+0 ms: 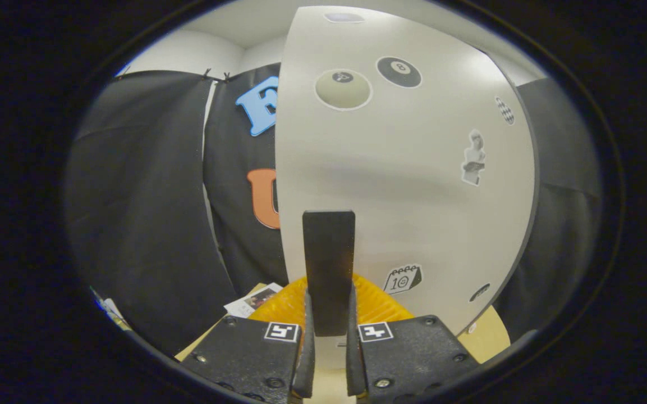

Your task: Open the shoe cabinet door, grab the shoes and put them into the shoe cabinet, then close the shoe cabinet door.

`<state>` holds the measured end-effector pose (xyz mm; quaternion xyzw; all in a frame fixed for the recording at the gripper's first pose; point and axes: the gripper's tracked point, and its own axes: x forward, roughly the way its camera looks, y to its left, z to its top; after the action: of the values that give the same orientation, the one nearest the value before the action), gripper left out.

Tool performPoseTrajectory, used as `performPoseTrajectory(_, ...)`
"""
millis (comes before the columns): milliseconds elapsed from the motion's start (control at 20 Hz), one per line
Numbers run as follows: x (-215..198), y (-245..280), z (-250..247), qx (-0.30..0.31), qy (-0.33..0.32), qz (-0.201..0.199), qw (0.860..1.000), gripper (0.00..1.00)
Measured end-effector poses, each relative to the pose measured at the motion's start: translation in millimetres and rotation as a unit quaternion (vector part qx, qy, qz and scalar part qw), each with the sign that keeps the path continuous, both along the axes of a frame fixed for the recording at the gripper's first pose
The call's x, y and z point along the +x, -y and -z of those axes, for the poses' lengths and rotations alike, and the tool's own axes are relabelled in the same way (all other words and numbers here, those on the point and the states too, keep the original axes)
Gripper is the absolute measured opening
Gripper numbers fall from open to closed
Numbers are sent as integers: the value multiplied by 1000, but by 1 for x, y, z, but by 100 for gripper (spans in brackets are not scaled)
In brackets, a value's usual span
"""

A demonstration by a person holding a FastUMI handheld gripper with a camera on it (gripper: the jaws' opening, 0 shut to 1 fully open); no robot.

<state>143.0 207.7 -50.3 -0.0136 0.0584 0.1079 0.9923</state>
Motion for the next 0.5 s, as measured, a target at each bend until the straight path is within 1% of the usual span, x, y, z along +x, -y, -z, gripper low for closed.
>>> performPoseTrajectory(200, -22, 12, 3, 4, 1, -39, 999, 23)
performPoseTrajectory(500, -44, 43, 5, 10, 0, -82, 997, 23)
